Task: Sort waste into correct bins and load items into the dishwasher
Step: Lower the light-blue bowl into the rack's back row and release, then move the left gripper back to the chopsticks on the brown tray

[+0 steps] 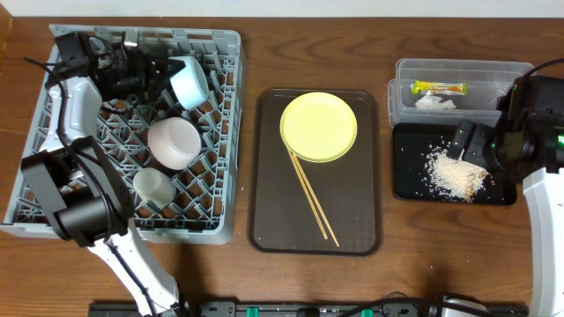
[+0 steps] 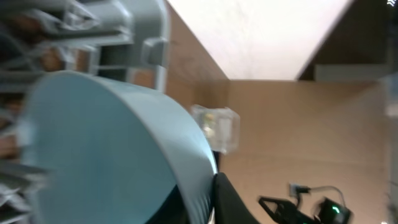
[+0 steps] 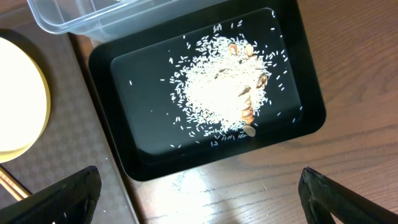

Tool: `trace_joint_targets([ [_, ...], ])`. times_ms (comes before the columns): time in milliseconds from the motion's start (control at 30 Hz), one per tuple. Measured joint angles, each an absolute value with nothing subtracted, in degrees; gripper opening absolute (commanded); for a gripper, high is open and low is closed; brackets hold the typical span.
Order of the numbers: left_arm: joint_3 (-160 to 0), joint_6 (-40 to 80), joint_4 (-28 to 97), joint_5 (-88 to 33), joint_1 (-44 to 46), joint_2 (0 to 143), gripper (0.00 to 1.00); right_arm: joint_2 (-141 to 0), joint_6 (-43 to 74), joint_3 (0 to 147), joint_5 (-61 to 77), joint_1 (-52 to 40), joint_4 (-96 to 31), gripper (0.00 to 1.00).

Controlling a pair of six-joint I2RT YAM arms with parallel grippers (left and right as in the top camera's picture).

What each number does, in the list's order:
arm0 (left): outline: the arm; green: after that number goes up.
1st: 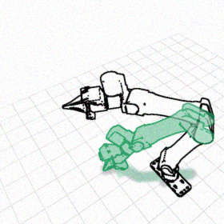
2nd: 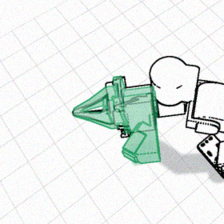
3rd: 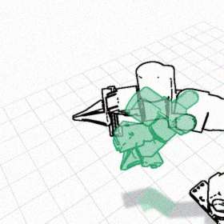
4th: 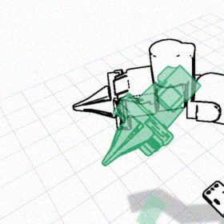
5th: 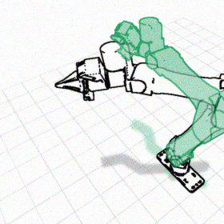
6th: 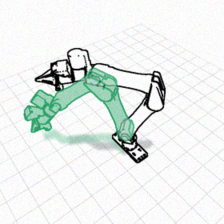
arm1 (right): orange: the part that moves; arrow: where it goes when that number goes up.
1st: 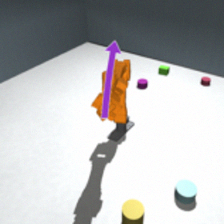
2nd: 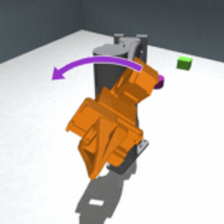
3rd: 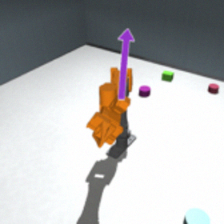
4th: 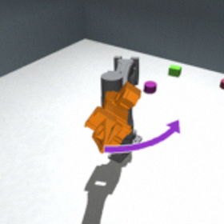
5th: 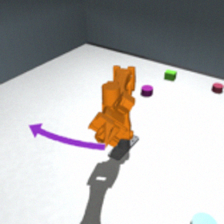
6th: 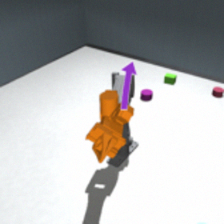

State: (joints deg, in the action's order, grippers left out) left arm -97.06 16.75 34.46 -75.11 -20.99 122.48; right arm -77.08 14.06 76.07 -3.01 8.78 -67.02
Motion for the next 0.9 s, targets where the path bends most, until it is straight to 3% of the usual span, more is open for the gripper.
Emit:
trace_joint_targets([
  [133,-96.64,16.73,35.31,-70.78,-22.2,122.61,0.24,-77.08,14.06,76.07,-3.01,8.78,-67.05,0.99],
  [267,-96.12,16.38,35.94,-63.81,-23.4,122.98,0.48,-77.08,14.06,76.07,-3.01,8.78,-67.05,0.99],
  [367,-96.03,16.27,35.99,-60.49,-24.67,123.35,0.58,-77.08,14.06,76.07,-3.01,8.78,-67.11,0.99],
  [700,-95.83,15.57,35.53,-55.88,-27.18,121.51,0.71,-77.08,14.06,76.07,-3.01,8.78,-67.24,0.99],
  [900,-95.66,14.9,42.98,-48.01,-25.19,108.68,0.78,-77.08,14.06,76.07,-3.01,8.78,-67.22,0.99],
])
